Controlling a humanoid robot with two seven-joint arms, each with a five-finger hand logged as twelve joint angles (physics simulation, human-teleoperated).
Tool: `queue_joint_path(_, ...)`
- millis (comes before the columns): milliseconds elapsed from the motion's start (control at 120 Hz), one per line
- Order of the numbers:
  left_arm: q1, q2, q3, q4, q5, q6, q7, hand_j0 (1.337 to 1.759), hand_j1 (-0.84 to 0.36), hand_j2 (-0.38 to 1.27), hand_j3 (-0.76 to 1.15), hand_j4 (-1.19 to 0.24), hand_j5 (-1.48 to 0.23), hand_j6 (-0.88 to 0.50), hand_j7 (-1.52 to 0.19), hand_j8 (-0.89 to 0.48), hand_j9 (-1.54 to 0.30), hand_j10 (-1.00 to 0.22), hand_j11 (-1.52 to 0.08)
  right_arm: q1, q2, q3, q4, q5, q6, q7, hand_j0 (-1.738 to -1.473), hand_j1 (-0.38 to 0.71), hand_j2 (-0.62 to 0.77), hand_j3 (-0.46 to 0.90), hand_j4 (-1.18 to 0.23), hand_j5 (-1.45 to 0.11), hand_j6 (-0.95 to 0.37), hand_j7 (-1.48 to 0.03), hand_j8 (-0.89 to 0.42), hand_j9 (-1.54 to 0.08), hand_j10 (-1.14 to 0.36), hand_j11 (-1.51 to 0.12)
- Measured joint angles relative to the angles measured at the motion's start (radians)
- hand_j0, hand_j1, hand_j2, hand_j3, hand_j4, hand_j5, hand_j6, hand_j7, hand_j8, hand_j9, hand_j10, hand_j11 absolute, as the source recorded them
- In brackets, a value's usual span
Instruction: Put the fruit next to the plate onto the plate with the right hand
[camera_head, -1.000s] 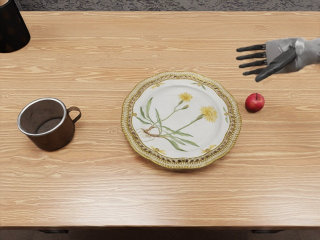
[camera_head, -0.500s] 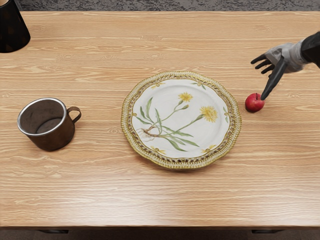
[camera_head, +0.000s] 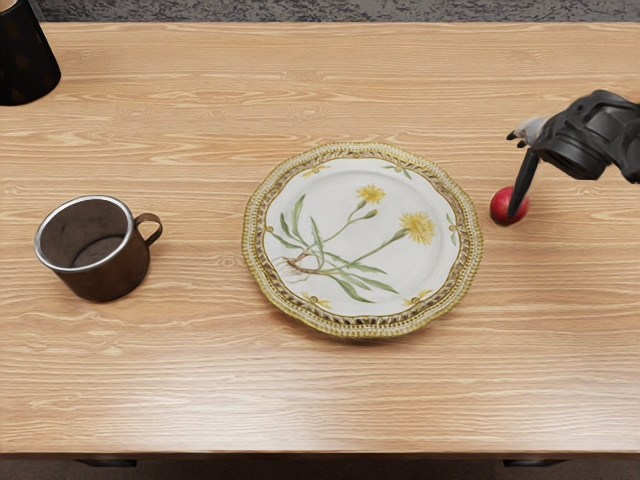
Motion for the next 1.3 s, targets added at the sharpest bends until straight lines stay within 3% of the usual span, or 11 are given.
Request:
queue_joint_path(283,0.0,0.0,0.0,0.0,0.0,0.0,0.0,1.658,0.34,0.0,0.0,-0.01,-0.01,-0.01,-0.01,-0.01,-0.01,-0.01,-0.01,-0.022,0.056,-0.089,-0.006,-0.022,-0.108,0.0,-1.658,-0.25,-0.01,0.0,-0.08,-0.1,-0.08,-0.1,-0.08,-0.1,-0.08,-0.1)
queue_joint_path(533,0.0,0.0,0.0,0.0,0.0,0.0,0.0,1.658,0.34,0.0,0.0,-0.01,-0.01,-0.01,-0.01,-0.01,-0.01,-0.01,-0.01,-0.041,-0.008,-0.106,0.107,-0.029,-0.147,0.0,-1.658,-0.2,-0.02,0.0,-0.13,-0.16,-0.13,-0.16,-0.13,-0.16,-0.13,-0.16)
queue_joint_path(858,0.0,0.0,0.0,0.0,0.0,0.0,0.0,1.658,0.34,0.0,0.0,-0.01,-0.01,-0.01,-0.01,-0.01,-0.01,-0.01,-0.01,-0.033,-0.016,-0.107,0.124,-0.027,-0.15,0.0,-1.658,-0.03,-0.05,0.0,-0.27,-0.35,-0.27,-0.35,-0.27,-0.35,-0.27,-0.35)
queue_joint_path(1300,0.0,0.0,0.0,0.0,0.0,0.0,0.0,1.658,0.34,0.0,0.0,-0.01,-0.01,-0.01,-0.01,-0.01,-0.01,-0.01,-0.01,-0.028,-0.006,-0.115,0.174,-0.03,-0.21,0.0,-1.658,0.02,-0.06,0.0,-0.31,-0.4,-0.31,-0.4,-0.31,-0.4,-0.31,-0.4)
